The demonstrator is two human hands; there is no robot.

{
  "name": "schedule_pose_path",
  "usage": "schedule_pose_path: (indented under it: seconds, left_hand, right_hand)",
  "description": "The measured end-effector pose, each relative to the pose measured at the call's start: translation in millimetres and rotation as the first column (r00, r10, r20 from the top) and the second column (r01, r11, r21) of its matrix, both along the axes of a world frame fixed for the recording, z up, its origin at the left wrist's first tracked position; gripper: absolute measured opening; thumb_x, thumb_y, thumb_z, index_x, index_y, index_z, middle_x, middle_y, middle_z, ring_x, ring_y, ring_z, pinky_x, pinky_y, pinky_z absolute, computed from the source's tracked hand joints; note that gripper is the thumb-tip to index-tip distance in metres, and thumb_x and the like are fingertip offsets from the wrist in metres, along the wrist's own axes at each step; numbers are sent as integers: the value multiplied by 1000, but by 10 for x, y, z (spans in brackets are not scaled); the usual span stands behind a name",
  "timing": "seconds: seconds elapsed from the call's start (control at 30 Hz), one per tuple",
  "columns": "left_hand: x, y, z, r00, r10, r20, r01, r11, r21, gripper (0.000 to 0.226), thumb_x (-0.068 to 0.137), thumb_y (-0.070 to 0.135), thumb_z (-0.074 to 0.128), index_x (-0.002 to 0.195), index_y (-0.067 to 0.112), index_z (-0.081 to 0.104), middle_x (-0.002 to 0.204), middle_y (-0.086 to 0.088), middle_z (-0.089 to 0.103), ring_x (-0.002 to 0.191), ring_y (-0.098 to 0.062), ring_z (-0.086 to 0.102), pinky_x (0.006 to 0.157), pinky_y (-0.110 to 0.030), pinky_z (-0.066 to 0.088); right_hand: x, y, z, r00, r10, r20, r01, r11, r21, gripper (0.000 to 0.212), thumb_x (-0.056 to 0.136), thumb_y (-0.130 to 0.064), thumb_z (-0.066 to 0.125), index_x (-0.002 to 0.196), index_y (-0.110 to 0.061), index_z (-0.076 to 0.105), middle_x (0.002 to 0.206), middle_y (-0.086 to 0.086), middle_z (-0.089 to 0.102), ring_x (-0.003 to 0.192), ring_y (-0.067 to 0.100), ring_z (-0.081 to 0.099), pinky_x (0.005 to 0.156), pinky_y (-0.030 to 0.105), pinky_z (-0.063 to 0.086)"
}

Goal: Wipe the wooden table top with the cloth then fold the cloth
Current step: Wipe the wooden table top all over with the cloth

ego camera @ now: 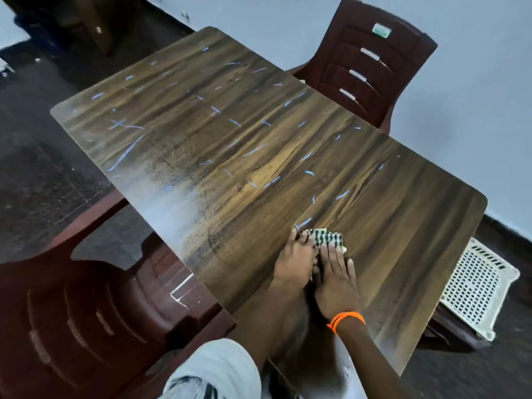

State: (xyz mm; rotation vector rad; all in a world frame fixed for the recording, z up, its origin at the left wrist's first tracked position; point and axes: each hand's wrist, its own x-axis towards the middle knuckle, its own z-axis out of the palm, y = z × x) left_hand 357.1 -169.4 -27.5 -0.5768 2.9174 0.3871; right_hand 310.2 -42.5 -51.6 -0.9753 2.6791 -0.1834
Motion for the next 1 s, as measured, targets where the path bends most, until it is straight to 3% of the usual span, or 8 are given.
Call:
schedule_pose_path:
  seconds: [0.1, 0.23, 0.33, 0.47, 0.67, 0.73, 0.83, 1.0]
  left_hand:
    - [-163, -416, -8, 1000, 4, -25, -3, 999, 51, 36, 96, 23, 45, 129, 19, 59, 138, -3, 53, 141, -22, 34, 124, -41, 9]
    - [-84, -991, 49, 968, 251, -10, -241, 940, 242, 38, 96, 23, 50, 133, 18, 55, 146, -4, 49, 144, -27, 34, 116, -34, 29]
    - [123, -1358, 101, 935, 354, 26, -341, 876, 340, 39, 99, 25, 44, 136, 17, 54, 143, -9, 52, 135, -30, 44, 117, -43, 31]
    - [437, -1527, 85, 946, 323, 34, -318, 898, 305, 38, 98, 21, 51, 136, 17, 55, 141, -12, 52, 131, -33, 47, 109, -46, 40]
    - [505, -979, -10, 982, -150, 112, 136, 983, 122, 48, 105, 28, 32, 152, 22, 29, 161, -2, 20, 152, -26, 5, 124, -41, 8]
    - [402, -692, -1, 963, -256, 88, 250, 966, 71, 49, 103, 29, 36, 150, 18, 32, 159, -8, 26, 151, -26, 10, 122, -41, -3]
    - [53, -291, 70, 901, -417, 122, 418, 908, 17, 60, 91, 34, 56, 146, 14, 40, 154, -14, 35, 148, -30, 21, 124, -47, 0]
    - [-680, -59, 119, 909, -415, 31, 414, 910, 32, 55, 88, 26, 65, 138, 10, 51, 151, -12, 42, 147, -25, 26, 124, -42, 2]
  right_hand:
    - [-127, -424, 7, 1000, -9, 2, 9, 1000, -13, 62, 102, -33, 32, 157, -20, 7, 165, -2, 4, 151, 11, -4, 123, 38, 0]
    - [-59, -1007, 15, 998, 60, 16, -59, 998, -28, 65, 100, -31, 32, 157, -16, 3, 165, 1, 2, 151, 14, -7, 123, 37, -3]
    - [135, -1379, 25, 995, 97, 34, -95, 994, -58, 63, 101, -30, 29, 157, -15, 3, 165, 2, 2, 151, 16, -8, 123, 38, -3]
    - [446, -1452, 38, 993, 109, 37, -106, 990, -94, 59, 103, -33, 28, 157, -15, 10, 165, 1, 4, 151, 17, -7, 124, 39, 0]
    - [773, -731, 11, 1000, -8, 24, 10, 998, -69, 61, 101, -37, 36, 155, -15, 19, 164, 0, 14, 152, 14, 6, 120, 41, 14]
    - [741, -450, 29, 997, -74, 13, 74, 996, -52, 61, 100, -36, 37, 154, -12, 24, 162, 2, 21, 151, 15, 12, 119, 41, 16]
    - [553, -107, 63, 983, -183, -20, 182, 983, -8, 61, 99, -37, 30, 153, -9, 26, 161, 6, 25, 150, 18, 17, 120, 40, 12]
    - [-48, 4, 68, 946, -320, -54, 319, 947, -29, 63, 99, -40, 14, 155, -12, 17, 163, 5, 13, 151, 16, 8, 123, 40, 8]
